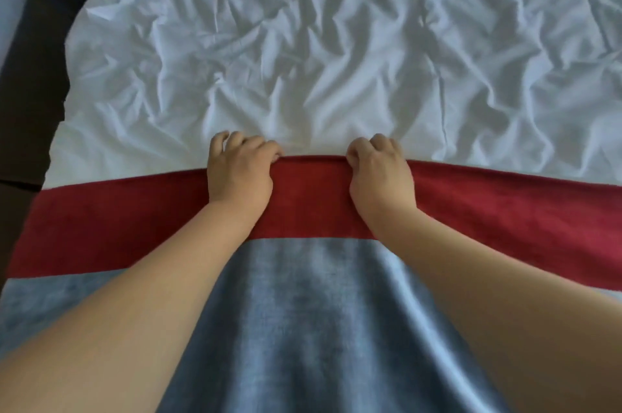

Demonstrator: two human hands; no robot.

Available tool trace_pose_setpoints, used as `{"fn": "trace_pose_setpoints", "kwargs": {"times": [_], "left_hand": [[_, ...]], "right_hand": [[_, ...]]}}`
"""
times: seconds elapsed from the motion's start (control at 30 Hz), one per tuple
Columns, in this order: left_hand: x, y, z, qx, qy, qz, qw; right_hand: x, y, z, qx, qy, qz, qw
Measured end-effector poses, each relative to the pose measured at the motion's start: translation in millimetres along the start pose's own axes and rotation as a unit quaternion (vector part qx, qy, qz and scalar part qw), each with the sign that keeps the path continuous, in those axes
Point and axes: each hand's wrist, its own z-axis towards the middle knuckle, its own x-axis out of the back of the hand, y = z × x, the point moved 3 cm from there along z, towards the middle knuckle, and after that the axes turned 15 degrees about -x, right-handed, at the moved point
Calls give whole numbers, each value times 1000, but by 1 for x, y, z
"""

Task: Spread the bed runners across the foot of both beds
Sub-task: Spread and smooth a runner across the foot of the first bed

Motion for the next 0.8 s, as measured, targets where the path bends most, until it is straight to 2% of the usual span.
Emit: {"fn": "trace_pose_setpoints", "kwargs": {"times": [0.13, 0.23, 0.37, 0.53, 0.67, 0.8], "left_hand": [[-14, 61, -9, 35, 8, -50, 998], [-21, 129, -2, -9, -13, -87, 996], [-26, 226, 26, -133, -17, -124, 983], [-25, 306, 66, -128, 26, -149, 980], [-25, 353, 90, -169, 43, -155, 972], [-28, 369, 103, -156, 50, -128, 978]], "right_hand": [[6, 45, -36, 130, 8, -56, 990], [30, 102, -48, 142, -24, -88, 986], [79, 194, -40, 82, -23, -105, 991], [141, 301, -22, -29, 19, -91, 995], [179, 360, -7, -84, 67, -5, 994], [197, 384, 14, -81, 85, 40, 992]]}}
